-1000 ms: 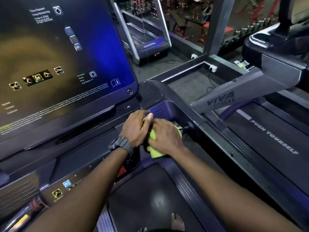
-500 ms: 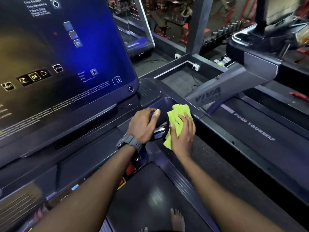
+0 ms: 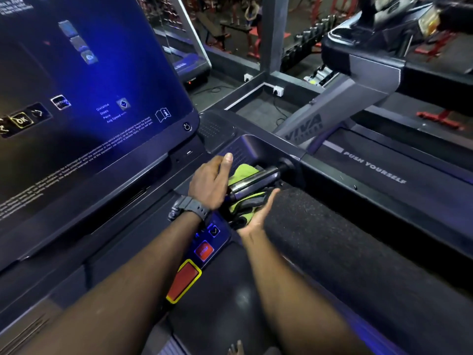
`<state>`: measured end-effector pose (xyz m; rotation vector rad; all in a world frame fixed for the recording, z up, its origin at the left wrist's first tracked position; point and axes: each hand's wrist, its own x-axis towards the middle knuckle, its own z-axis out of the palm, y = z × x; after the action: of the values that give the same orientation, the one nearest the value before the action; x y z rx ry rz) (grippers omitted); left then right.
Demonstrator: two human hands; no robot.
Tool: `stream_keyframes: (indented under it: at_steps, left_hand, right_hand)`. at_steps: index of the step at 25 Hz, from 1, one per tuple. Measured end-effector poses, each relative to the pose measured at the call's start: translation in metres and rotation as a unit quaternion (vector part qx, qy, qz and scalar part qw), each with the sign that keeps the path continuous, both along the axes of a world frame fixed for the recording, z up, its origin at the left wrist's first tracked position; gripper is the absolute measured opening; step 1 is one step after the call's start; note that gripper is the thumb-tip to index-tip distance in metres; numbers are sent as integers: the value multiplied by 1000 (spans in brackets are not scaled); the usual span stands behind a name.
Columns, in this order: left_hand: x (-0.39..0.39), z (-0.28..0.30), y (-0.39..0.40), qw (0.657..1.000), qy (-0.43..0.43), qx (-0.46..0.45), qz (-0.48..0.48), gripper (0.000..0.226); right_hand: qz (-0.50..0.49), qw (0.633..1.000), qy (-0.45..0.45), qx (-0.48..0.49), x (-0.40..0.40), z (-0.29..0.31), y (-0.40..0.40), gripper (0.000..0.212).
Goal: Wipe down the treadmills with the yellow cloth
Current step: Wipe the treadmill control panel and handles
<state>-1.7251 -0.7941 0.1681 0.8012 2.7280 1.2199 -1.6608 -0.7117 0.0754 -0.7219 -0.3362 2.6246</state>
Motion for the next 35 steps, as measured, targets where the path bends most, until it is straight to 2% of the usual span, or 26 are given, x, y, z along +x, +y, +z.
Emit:
stream_keyframes:
  at_steps: [3,5,8,10,12,14,15,16,18,20,21,22,23,24,25,26,27,28,30,31,32,33,34,35]
  left_hand:
    - [2,2,0,1000,12,-21,-17,81]
    - [2,2,0,1000,10,-20,-9,79]
    - [0,-2,-1,1000,12,-22,-8,79]
    - [-1,-3,0,1000,7,-21,-7,79]
    - [-2,-3,1,1000,-6,-22,1,80]
    - [-3,-4,4,1000,1,-31,5,80]
    - [-3,-4,4,999,9,-36,6,80]
    - [-3,-3,3,999,15,-44,7,79]
    - [-1,-2,3,998,22,-55,9,73]
    - [2,1,4,997,21,-65,17,62]
    - [3,1,6,997,21,-69,18,57]
    - [3,2,8,997,21,-73,27,55]
    - [2,3,10,996,22,-74,42,55]
    - [2,3,11,995,23,-73,57,56]
    - [3,2,11,995,26,-71,71,56]
    - [4,1,10,993,31,-68,87,55]
    - [5,0,9,992,34,-62,101,54]
    - [6,0,9,992,36,-52,113,53]
    - [5,3,11,989,48,-25,136,53]
    - [4,4,12,987,64,-13,149,53]
    - [3,5,12,984,86,-5,159,55]
    - [1,5,12,980,104,1,170,55]
    - [1,5,12,976,118,7,182,54]
    - [2,4,11,973,123,13,194,55]
  right_hand:
    - [-4,1000,-7,25,-1,7,28,90]
    - [-23,1000,5,-1,-2,16,37,86]
    - [22,998,-2,54,1,12,10,78]
    - [18,998,-8,66,5,2,23,74]
    - [-11,999,7,44,3,-9,52,83]
    - [16,999,6,44,4,-8,48,84]
    - [62,996,-34,48,8,-4,36,79]
    - [111,992,-29,51,13,0,21,75]
    - [140,988,-38,62,17,0,25,60]
    - [78,990,-92,78,18,-3,48,48]
    - [21,979,-161,125,22,-1,55,48]
    - [-27,947,-234,218,28,2,58,52]
    - [-62,901,-268,336,37,14,55,59]
    - [-79,825,-263,494,45,25,49,66]
    - [-62,712,-238,658,49,27,52,73]
    - [-23,572,-207,794,43,30,67,78]
    - [15,445,-190,875,27,32,88,78]
    - [69,379,-203,900,10,42,107,69]
    - [188,306,-265,895,-26,72,119,53]
    - [256,248,-257,898,-41,83,108,53]
    - [311,181,-208,909,-52,92,90,50]
    - [350,137,-142,916,-59,98,70,45]
    - [376,113,-83,916,-60,105,58,40]
    - [395,108,-34,911,-64,106,60,39]
